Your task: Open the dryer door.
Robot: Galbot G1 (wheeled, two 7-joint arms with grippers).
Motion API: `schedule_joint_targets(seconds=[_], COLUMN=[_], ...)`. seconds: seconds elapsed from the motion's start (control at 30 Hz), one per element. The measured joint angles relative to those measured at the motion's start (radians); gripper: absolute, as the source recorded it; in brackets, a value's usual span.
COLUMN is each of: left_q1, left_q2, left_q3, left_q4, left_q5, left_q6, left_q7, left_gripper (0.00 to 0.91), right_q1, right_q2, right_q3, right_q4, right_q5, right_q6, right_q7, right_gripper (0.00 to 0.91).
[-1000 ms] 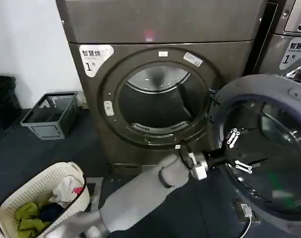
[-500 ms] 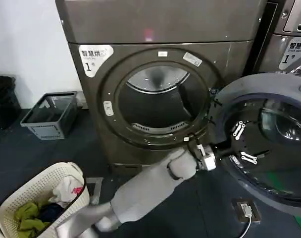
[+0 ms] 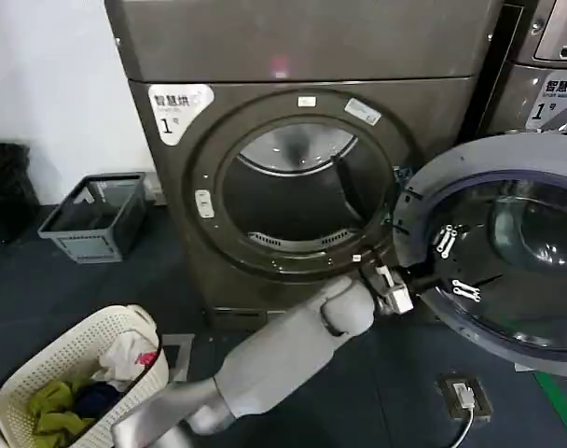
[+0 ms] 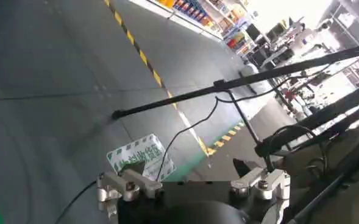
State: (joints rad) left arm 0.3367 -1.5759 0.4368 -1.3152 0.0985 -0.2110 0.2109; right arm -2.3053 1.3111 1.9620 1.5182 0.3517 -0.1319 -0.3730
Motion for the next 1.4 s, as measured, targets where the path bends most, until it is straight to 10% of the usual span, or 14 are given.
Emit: schedule_joint_targets(seconds=[1.4], left_q1=[0.007], left_q2=[-0.033], left_q3=[-0.005], left_q4=[-0.024], left_q5=[-0.194], left_q6=[0.291], left_q7=[-0.032], left_gripper=[0.907], right_q1=[0.004], right_q2=[-0.009], right_q3=[-0.006], right_q4=[0.001], right_q5=[-0.001], right_q6=[-0.003], right_q7=[-0.004], right_gripper=[0.907])
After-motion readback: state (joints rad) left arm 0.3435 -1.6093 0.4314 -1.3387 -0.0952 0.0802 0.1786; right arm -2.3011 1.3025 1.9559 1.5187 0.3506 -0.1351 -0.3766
